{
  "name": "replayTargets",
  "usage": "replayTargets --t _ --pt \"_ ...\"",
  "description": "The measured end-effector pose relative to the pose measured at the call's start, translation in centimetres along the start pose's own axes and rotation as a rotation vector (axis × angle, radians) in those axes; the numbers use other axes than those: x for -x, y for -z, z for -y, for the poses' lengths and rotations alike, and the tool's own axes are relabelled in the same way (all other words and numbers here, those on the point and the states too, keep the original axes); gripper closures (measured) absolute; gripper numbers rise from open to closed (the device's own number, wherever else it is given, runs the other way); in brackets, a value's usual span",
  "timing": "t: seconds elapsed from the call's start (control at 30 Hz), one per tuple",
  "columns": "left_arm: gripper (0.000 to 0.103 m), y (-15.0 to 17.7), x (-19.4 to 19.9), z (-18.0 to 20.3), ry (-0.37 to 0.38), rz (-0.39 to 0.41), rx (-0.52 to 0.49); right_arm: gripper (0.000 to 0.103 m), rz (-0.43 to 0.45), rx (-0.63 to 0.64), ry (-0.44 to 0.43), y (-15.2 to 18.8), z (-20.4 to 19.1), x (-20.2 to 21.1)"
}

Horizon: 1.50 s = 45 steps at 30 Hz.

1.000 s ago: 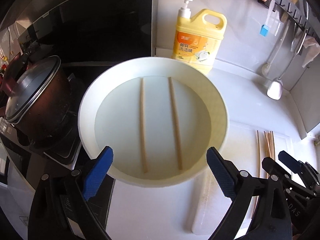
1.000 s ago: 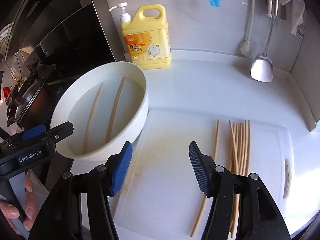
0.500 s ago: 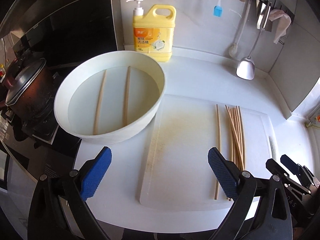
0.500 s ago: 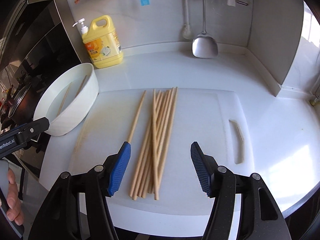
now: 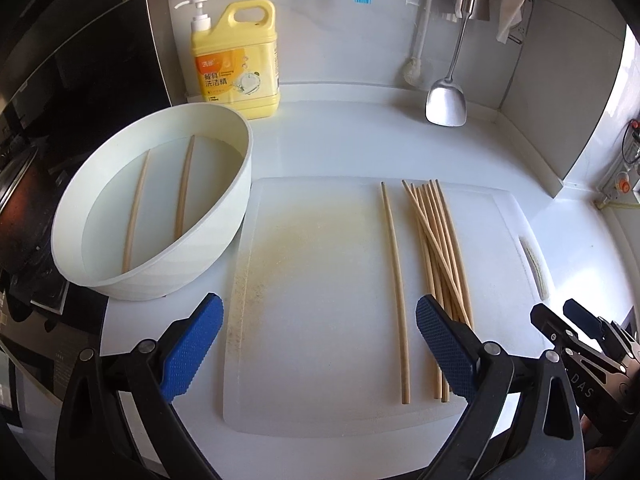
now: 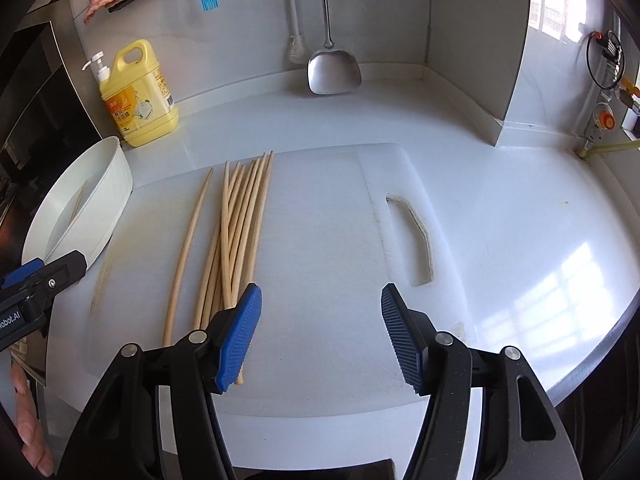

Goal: Organize utensils

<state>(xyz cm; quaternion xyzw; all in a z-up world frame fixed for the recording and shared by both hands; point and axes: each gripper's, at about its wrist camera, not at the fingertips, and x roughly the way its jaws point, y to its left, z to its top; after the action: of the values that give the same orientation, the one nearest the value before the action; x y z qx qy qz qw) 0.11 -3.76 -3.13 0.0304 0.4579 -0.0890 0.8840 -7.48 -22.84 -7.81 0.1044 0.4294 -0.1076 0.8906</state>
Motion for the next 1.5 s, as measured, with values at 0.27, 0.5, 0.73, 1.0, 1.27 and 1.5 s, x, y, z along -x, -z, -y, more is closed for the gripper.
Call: replayTargets --t 0.27,0.5,0.73,1.0,1.27,1.5 --pt "0.008 0.7 -3.4 0.3 -0.009 -0.002 0.038 0.043 0.041 0.024 -0.023 -0.6 -1.1 -3.0" --pt "0.008 1.9 -4.9 -0.2 -0.044 0.050 0.110 0.043 0.085 0.065 -0.052 -0.6 -1.4 -5.2" --pt "0.008 1.9 -5.3 0.0 -0.057 0.068 0.109 0.043 0.095 0.072 -0.084 -0.5 -1.5 -5.6" --pt "0.008 2.2 -5.9 -0.1 -0.069 0.059 0.116 0.043 0.071 0.088 -0.082 -0.5 -2.2 -6.5" --pt "0.008 2.1 -6.2 0.4 -0.061 0.053 0.112 0.043 0.067 0.134 -0.052 -0.3 -2.9 -6.6" --pt "0.008 2.1 -6.7 1.1 -0.059 0.040 0.106 0.043 0.078 0.151 -0.008 -0.4 -2.3 -6.5"
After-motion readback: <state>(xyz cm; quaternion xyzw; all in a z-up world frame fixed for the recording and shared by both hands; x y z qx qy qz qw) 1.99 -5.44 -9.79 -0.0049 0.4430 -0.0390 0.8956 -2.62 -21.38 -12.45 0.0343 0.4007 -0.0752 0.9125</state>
